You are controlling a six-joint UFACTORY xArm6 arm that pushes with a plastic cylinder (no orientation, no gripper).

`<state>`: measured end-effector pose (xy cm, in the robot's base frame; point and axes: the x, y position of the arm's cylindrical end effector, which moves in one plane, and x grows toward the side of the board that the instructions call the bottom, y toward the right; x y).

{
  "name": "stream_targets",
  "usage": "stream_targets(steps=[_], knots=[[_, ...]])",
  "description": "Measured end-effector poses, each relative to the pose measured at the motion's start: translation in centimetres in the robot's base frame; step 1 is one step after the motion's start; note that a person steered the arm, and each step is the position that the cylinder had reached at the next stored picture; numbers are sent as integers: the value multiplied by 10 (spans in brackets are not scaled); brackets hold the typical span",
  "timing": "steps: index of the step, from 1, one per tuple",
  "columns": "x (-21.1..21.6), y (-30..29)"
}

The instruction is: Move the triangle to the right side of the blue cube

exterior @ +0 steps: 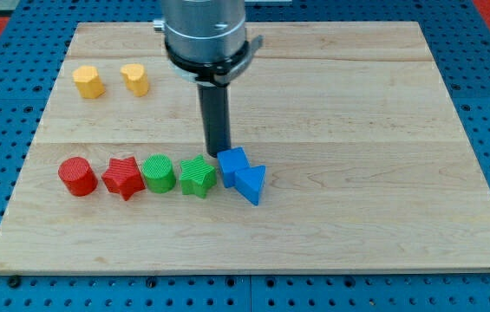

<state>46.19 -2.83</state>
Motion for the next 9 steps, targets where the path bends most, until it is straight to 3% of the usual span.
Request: stream_targets(steps=[3,4,5,6,7,9], knots=[[12,93],[27,108],[70,125],[141,101],[156,72],[127,-25]])
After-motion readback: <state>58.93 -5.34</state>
